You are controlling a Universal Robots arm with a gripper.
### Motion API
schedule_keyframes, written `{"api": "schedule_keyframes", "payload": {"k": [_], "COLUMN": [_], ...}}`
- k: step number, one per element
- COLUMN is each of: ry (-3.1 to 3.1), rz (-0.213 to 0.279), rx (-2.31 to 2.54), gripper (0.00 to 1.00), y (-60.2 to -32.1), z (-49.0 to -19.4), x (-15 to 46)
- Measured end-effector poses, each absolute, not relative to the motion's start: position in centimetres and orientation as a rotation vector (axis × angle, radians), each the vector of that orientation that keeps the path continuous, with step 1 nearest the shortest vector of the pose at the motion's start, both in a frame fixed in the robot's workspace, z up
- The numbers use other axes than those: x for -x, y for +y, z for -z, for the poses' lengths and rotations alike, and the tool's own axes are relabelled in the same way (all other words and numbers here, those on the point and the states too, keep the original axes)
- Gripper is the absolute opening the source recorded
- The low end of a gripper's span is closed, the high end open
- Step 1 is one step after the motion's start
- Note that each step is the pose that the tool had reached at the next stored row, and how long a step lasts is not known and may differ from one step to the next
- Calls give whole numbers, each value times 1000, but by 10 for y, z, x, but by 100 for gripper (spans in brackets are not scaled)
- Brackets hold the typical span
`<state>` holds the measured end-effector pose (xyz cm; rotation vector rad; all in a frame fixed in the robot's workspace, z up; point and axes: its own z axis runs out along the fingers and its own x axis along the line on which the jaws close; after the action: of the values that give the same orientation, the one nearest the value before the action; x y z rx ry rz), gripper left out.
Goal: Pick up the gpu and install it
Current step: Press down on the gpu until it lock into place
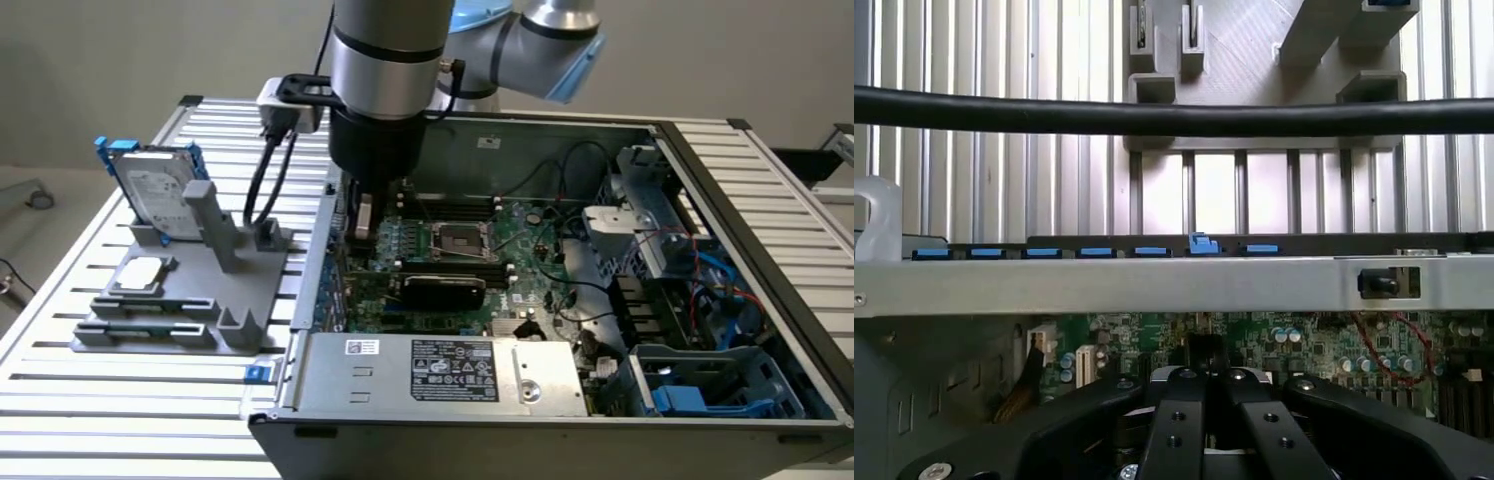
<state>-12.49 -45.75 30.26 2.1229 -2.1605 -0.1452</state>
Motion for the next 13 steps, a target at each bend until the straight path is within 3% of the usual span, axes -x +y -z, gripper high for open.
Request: {"api": "schedule_keyframes", "payload": {"k": [8, 13], "ry": [-2166, -2202], "rz": [135, 65], "rx": [-2131, -2169], "gripper": [11, 11], "y": [-457, -457], "z": [-306, -306], "x": [106, 101]}}
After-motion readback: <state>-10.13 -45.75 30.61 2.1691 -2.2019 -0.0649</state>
